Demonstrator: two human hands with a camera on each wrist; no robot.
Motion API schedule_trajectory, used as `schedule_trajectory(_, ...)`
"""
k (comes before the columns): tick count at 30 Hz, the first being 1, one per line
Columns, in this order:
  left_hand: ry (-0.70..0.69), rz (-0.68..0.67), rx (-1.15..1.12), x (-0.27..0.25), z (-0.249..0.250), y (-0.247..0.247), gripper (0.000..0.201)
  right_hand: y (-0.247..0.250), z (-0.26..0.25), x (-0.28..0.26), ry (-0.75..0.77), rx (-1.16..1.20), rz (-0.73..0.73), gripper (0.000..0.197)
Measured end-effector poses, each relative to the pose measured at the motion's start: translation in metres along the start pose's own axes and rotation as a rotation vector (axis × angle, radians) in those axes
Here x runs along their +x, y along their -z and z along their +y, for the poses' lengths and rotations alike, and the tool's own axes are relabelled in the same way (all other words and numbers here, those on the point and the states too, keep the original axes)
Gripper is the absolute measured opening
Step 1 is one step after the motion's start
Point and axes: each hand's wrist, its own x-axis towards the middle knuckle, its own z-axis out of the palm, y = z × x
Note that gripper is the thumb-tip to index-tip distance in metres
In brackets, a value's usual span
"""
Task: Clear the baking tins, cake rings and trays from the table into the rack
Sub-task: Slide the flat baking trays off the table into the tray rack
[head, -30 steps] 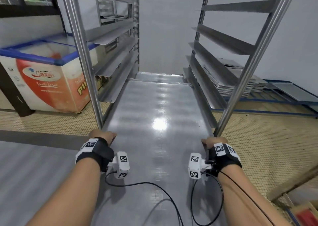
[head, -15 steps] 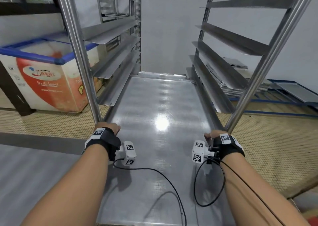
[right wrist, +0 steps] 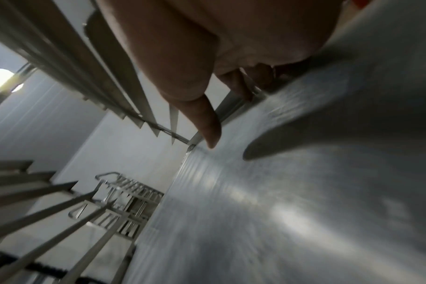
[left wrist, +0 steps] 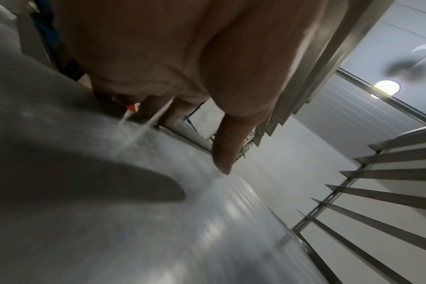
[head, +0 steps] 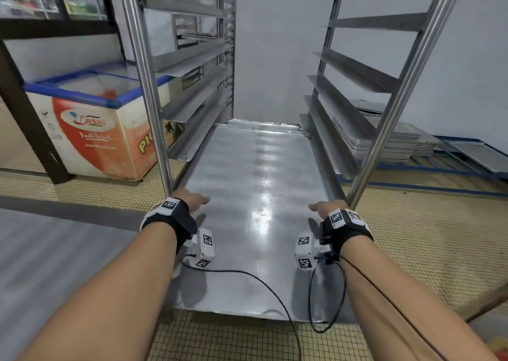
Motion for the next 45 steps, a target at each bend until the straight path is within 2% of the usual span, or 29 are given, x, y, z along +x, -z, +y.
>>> schedule_trajectory(2, -0.043, 0.014, 0.073, -0.022, -0.008, -0.002, 0.080, 0.000, 0.003, -0.021, 0.030, -0.009, -0.007, 0.065)
schedule_trajectory(5, -0.116, -0.029, 0.196, -0.050, -0.015, -0.004, 0.069, 0.006, 0.010, -0.049, 0.009, -0.043, -0.049, 0.072)
schedule_trajectory(9, -0.217, -0.113, 0.309, -0.092, -0.030, -0.009, 0.067, 0.006, 0.029, -0.087, 0.093, -0.096, -0.099, 0.058)
schedule_trajectory(11, -0.260, -0.144, 0.284, -0.113, -0.039, -0.014, 0.065, 0.003, 0.041, -0.101, 0.139, -0.115, -0.141, 0.064)
schedule_trajectory(17, -0.390, -0.179, 0.396, -0.172, -0.075, -0.022, 0.108, -0.008, 0.080, -0.147, 0.357, -0.164, -0.216, 0.088)
schedule_trajectory(20, -0.491, -0.171, 0.520, -0.188, -0.091, -0.027, 0.117, -0.013, 0.097, -0.168, 0.524, -0.316, -0.216, 0.109)
schedule_trajectory(23, -0.575, -0.115, 0.631, -0.183, -0.105, -0.035, 0.112, -0.016, 0.111, -0.175, 0.687, -0.640, -0.170, 0.117)
schedule_trajectory(27, -0.658, 0.128, 0.791, -0.175, -0.116, -0.053, 0.090, -0.022, 0.125, -0.170, 0.832, -0.795, -0.007, 0.082)
schedule_trajectory(30, -0.679, 0.214, 0.841, -0.172, -0.119, -0.063, 0.089, -0.029, 0.131, -0.163, 0.871, -0.853, 0.071, 0.079)
schedule_trajectory(36, -0.662, 0.243, 0.857, -0.155, -0.113, -0.072, 0.092, -0.040, 0.126, -0.148, 0.861, -0.888, 0.098, 0.081)
schedule_trajectory(45, -0.659, 0.209, 0.809, -0.107, -0.069, -0.067, 0.092, -0.047, 0.086, -0.098, 0.844, -0.857, 0.109, 0.082)
